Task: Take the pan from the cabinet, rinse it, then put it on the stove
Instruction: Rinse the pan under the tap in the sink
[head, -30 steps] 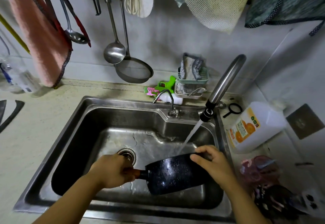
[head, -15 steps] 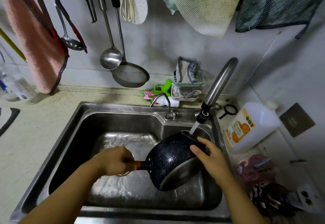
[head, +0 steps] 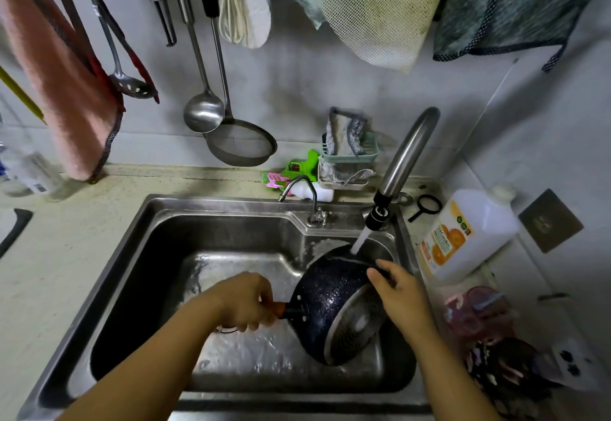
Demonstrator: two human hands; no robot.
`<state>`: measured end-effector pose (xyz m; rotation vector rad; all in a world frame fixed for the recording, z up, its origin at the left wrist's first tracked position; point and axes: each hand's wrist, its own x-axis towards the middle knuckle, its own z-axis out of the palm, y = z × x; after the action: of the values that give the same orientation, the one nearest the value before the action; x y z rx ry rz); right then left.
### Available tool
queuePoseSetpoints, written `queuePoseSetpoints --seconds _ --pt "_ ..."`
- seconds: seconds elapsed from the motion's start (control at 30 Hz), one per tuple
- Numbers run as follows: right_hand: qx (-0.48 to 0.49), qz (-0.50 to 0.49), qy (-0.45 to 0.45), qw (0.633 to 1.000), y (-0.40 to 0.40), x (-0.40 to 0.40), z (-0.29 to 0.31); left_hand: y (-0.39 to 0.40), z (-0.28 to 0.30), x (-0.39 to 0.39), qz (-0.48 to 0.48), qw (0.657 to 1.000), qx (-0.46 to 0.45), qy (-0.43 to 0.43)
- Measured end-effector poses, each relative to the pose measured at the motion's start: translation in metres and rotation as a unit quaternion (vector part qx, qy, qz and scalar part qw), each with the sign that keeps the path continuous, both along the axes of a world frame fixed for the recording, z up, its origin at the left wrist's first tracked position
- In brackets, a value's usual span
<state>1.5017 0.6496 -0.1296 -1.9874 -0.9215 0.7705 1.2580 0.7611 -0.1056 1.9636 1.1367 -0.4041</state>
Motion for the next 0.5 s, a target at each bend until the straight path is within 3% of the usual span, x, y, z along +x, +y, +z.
queuePoseSetpoints --seconds 0.1,0.5 --pt "0.002 0.015 0.001 1.0 -0.004 -0.001 0.003 0.0 0.002 0.004 0.002 1.0 0.017 -0.001" --pt "-0.007 0.021 0.002 1.0 -0.011 0.006 0.001 -0.008 -0.011 -0.016 0.075 0.993 -0.082 -0.048"
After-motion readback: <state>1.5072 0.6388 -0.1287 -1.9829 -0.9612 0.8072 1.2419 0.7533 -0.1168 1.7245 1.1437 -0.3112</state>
